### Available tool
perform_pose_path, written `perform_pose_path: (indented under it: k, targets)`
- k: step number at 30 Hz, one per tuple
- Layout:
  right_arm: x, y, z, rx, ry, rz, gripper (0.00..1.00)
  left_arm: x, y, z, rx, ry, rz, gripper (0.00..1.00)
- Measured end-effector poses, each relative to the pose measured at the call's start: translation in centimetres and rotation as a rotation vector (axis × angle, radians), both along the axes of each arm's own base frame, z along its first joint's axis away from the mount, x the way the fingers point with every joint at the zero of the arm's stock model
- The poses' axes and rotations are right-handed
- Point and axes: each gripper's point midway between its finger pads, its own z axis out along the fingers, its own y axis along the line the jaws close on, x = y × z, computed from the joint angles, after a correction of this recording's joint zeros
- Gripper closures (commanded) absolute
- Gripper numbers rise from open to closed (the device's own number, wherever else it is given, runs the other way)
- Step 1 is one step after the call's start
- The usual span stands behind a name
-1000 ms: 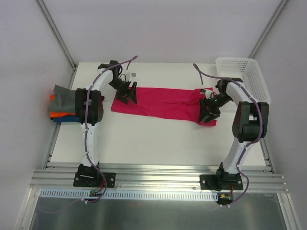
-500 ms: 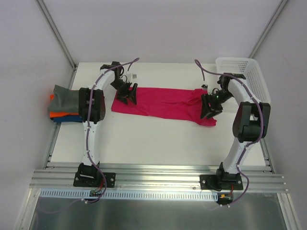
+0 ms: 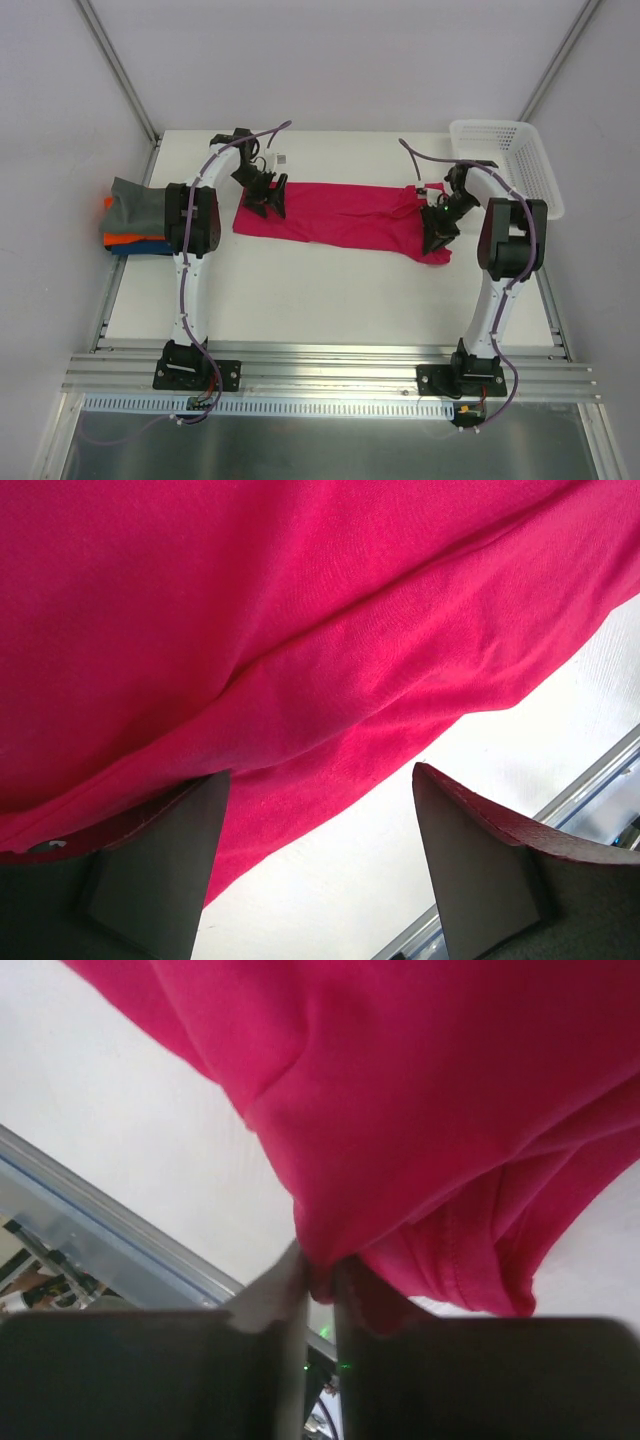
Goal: Fold and stack the t-shirts
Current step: Fold the other side of the tshirt into a rectangle
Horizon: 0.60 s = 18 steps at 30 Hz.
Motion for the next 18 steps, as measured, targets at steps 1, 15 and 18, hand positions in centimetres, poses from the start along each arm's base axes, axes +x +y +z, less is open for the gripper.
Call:
perform_pose_path:
  k: [1,15,18]
  targets:
    - [0.2,0.0,-0.1,-0.002,0.002,-0.001,0.93,0.0,0.0,0.0,0.0,0.0,0.0,0.25]
    - [-1.2,-5.0,2.2,0.013,0.043,-0.152,0.99,0.0,0.0,0.0,0.001,-0.001,-0.001,0.25]
    - [-1.9,-5.5,2.3,0.017,0.064,-0.164,0.93,0.0,0.0,0.0,0.001,-0.001,-0.001,0.25]
